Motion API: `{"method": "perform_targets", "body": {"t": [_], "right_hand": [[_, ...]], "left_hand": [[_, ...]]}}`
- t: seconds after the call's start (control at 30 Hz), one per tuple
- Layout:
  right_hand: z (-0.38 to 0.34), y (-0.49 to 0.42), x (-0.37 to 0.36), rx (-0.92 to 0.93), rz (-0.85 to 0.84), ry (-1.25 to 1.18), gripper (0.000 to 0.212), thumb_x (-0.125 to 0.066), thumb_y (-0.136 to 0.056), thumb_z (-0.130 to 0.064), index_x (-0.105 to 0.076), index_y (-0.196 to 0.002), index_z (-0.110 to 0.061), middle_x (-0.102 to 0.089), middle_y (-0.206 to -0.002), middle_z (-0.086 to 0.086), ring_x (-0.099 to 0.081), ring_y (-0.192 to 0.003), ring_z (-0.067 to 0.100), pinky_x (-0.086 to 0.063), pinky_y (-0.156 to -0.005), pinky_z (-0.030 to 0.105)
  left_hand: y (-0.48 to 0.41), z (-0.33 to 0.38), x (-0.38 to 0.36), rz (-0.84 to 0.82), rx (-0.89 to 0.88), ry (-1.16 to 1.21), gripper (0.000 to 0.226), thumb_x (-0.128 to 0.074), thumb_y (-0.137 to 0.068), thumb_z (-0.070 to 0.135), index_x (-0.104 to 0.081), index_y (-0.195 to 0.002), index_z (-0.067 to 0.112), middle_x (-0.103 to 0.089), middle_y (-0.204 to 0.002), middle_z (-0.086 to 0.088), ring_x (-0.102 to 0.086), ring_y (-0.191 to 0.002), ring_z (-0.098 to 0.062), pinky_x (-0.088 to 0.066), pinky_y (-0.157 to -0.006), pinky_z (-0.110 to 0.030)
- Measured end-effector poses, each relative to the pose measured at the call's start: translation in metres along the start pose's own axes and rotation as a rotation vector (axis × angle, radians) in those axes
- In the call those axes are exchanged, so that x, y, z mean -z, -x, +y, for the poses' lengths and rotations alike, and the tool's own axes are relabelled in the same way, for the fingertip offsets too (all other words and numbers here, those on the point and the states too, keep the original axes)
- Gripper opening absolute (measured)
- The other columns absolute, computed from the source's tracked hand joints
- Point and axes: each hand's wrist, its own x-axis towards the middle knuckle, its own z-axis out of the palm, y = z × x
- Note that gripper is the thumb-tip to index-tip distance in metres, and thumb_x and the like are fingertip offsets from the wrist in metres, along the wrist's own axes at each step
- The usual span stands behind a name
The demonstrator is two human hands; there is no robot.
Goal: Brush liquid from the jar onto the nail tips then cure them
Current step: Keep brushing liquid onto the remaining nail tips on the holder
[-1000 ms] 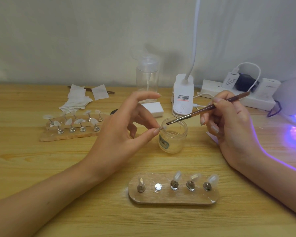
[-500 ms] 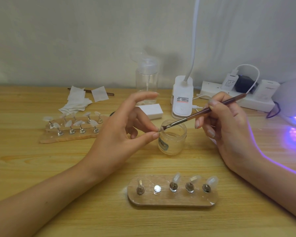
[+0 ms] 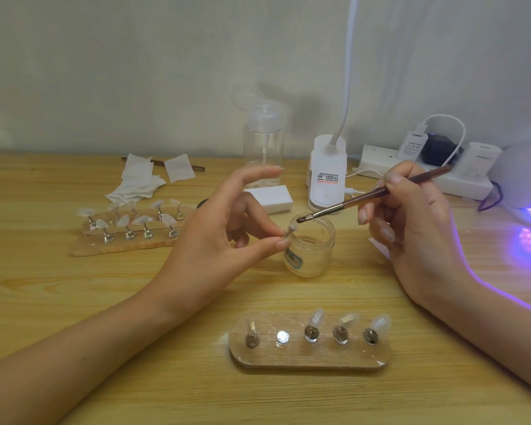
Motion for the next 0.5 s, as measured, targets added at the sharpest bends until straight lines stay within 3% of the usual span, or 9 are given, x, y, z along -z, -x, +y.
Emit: {"method": "perform_targets", "body": {"t": [0.13, 0.33, 0.5], "right_hand": [[0.0010, 0.0000, -0.0004, -0.023, -0.031, 0.044, 0.023, -0.047, -0.094, -0.024, -0.050, -0.071, -0.027, -0.062, -0.060, 0.008, -0.030, -0.040, 0.012, -0.022, -0.038, 0.020], [0.0006, -0.0005, -0.0002, 0.010, -0.003, -0.002, 0.019, -0.046, -0.093, -0.023, -0.047, -0.075, -0.025, -0.061, -0.059, 0.006, -0.033, -0.040, 0.011, -0.017, -0.042, 0.028], [0.0001, 0.0003, -0.0019, -0.022, -0.026, 0.042, 0.022, -0.045, -0.099, -0.019, -0.045, -0.077, -0.021, -0.061, -0.058, 0.008, -0.033, -0.039, 0.012, -0.026, -0.038, 0.018]], "left_hand": [[-0.0001, -0.0008, 0.0003, -0.001, 0.006, 0.005, 0.068, -0.078, -0.079, 0.023, -0.049, -0.139, 0.031, -0.069, -0.081, 0.005, -0.070, -0.076, -0.013, -0.048, -0.061, -0.029], [-0.0003, -0.0007, 0.0002, -0.006, 0.007, 0.003, 0.066, -0.078, -0.079, 0.021, -0.050, -0.138, 0.031, -0.069, -0.081, 0.004, -0.070, -0.077, -0.013, -0.050, -0.062, -0.033], [-0.0003, -0.0010, 0.0006, -0.010, 0.008, -0.002, 0.066, -0.078, -0.079, 0.023, -0.050, -0.138, 0.032, -0.069, -0.081, 0.005, -0.070, -0.078, -0.013, -0.050, -0.063, -0.030]]}}
